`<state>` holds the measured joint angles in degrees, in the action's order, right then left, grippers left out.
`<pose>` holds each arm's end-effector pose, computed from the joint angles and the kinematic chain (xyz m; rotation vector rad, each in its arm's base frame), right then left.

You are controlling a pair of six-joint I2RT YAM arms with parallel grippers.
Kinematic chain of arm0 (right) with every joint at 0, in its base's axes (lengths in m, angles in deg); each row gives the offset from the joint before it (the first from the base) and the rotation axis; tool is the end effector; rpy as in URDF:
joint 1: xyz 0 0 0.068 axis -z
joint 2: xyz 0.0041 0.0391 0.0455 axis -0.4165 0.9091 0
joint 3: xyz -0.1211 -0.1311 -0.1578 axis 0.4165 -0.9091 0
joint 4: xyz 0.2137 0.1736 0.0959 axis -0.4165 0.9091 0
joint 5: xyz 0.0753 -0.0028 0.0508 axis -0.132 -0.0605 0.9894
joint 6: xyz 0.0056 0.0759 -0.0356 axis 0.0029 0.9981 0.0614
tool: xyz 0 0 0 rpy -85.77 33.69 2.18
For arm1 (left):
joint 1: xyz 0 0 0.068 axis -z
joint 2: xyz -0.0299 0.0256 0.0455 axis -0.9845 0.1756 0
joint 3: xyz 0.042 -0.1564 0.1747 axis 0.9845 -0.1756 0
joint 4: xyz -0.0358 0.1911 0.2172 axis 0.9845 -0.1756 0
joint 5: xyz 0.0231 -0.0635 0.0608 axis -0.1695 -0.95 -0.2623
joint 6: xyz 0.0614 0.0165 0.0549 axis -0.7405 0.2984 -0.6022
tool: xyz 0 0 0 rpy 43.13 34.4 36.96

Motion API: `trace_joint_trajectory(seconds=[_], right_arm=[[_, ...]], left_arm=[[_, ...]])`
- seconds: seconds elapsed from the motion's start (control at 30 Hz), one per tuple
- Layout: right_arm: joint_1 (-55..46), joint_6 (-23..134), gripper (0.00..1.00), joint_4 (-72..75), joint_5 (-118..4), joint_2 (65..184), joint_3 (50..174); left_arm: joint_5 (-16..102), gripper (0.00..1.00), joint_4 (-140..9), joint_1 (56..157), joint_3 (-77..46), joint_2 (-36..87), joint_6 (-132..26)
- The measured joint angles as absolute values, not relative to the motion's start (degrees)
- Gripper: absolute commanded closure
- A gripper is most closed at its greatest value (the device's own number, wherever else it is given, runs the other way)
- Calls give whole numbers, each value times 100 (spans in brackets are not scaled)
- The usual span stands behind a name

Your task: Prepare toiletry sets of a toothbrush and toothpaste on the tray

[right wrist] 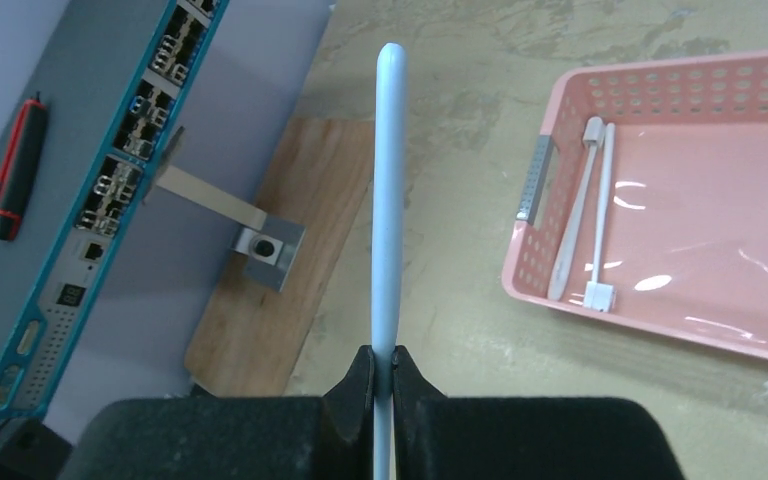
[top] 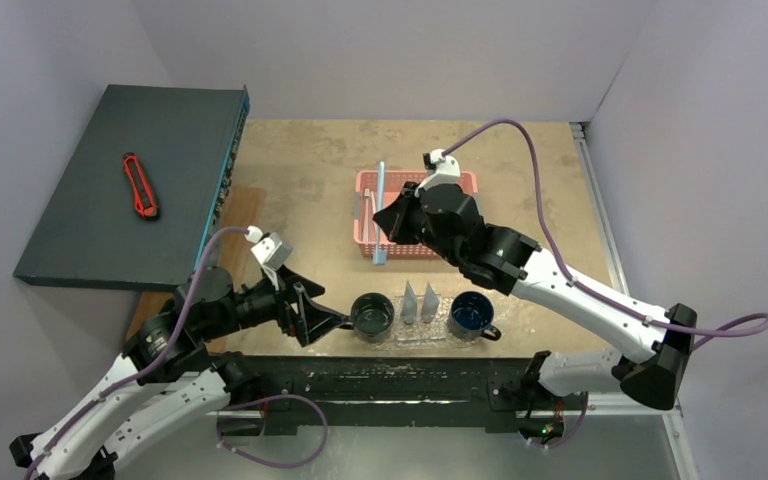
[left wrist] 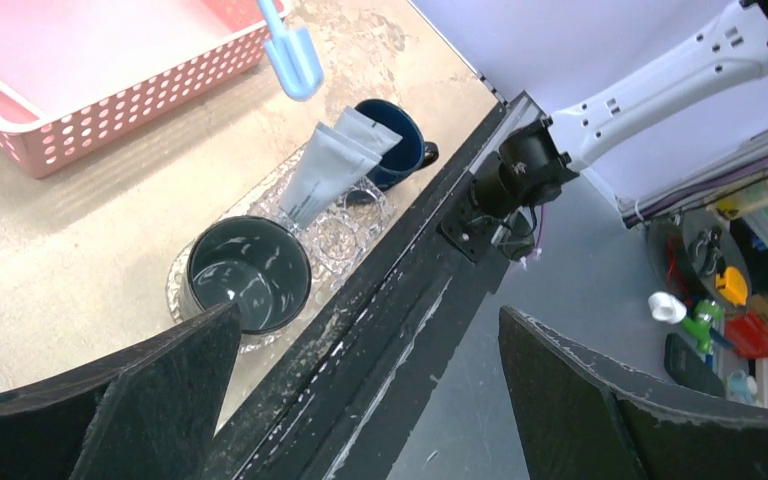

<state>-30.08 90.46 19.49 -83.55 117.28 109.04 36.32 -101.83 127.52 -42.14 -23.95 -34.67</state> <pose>0.2320 0.2871 0.3412 0.0053 1.9797 0.8251 0.1178 -0.1576 0.3261 0.5101 1.9237 -1.1556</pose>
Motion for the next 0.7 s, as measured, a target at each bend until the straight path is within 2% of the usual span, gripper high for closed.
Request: trace_joint_trajectory(seconds=[0.47, 0.7], right_arm=[[-3830, 10543, 100, 1587, -8569, 11389, 10421], [-4180, 11040, 100, 1589, -8923, 11472, 10478]], left_arm=[[4135, 0, -9452, 12752, -4376, -2019, -2905], [4421, 6, -9350, 12752, -4461, -2023, -2706]])
